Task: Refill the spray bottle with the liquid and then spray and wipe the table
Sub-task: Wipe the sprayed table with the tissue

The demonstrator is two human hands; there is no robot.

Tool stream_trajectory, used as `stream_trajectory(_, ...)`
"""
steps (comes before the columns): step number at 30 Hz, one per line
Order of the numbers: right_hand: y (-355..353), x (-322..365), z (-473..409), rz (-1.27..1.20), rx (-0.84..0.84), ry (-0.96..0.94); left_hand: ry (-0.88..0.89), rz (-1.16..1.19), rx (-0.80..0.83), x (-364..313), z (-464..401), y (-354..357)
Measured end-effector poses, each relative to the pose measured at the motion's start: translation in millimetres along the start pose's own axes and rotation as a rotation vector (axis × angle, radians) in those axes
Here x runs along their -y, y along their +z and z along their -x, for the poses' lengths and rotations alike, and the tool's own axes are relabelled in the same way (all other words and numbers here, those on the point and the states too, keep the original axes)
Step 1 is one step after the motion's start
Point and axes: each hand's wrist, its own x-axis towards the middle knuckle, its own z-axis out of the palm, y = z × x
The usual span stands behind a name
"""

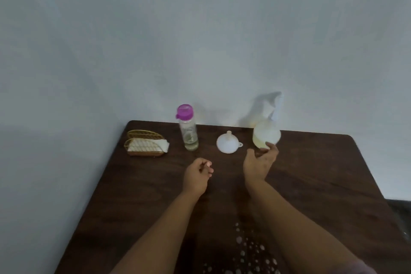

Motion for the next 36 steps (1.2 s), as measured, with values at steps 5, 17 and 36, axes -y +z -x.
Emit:
stream_trajectory(5,45.9,13.5,66.1,0.167,0.449,-0.134,-0.038,0.053,-0.113,21.2,17.6,-66.4)
stream_trajectory(17,184.4,2.9,85.9,0.710,0.944,-0.490,-0.137,0.251,-0.313,72.5,2.5,-167.7)
stream_trajectory(36,209.3,-2.0,69.2,0.837,0.986,-0.779,-0.196,0.220,-0.283,103.2,-13.7,-170.7)
